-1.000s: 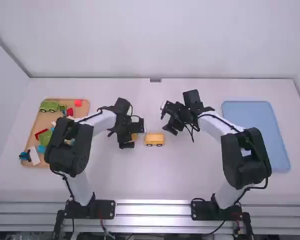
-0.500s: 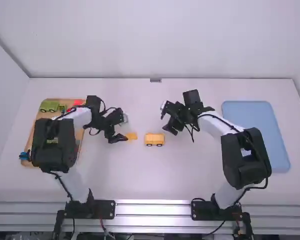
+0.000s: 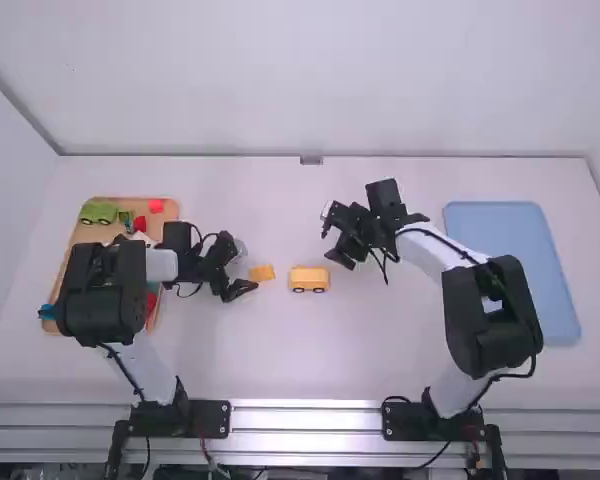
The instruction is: Assemble lego blocks to make yellow taxi
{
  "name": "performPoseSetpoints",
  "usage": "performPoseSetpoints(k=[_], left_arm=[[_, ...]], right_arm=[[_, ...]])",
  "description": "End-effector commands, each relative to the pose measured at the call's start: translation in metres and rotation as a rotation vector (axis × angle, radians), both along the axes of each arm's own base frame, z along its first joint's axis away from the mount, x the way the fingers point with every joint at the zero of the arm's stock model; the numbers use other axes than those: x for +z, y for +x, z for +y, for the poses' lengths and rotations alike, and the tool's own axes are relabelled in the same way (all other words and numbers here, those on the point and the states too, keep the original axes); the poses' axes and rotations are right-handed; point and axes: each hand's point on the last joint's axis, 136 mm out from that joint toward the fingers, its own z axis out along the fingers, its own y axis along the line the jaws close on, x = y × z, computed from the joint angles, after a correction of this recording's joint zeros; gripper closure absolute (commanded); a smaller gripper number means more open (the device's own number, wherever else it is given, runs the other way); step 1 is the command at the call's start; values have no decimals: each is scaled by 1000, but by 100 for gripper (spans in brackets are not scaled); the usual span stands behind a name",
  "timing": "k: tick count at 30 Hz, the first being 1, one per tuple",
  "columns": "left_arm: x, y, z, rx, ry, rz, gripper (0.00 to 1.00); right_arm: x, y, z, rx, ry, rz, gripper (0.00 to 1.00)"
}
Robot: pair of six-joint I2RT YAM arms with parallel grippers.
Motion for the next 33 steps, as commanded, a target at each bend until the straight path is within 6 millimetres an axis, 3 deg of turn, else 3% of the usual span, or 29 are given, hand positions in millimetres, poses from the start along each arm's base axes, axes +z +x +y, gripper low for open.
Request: performPoseSetpoints(k=[1, 4, 12, 18, 28, 30, 33], left_arm=[[-1, -15, -7, -75, 1, -79, 1], [-4, -18, -7, -99, 18, -141, 1], [0, -3, -11, -69, -32, -154, 1], [-4, -5, -21, -173, -106, -174, 1], [-14, -1, -22, -164, -40, -191, 1], [-16, 0, -25, -155, -31, -177, 5], [-22, -2, -31, -170, 8, -173, 22]], right_arm=[[16, 4, 3, 4, 18, -33, 1], [16, 4, 3, 4, 19, -36, 1], [16, 4, 3, 5, 20, -35, 2], [15, 3, 3, 4, 17, -27, 1], [15, 3, 3, 5, 19, -32, 1], [15, 4, 3, 4, 18, -33, 2], [15, 4, 3, -1, 20, -27, 1]])
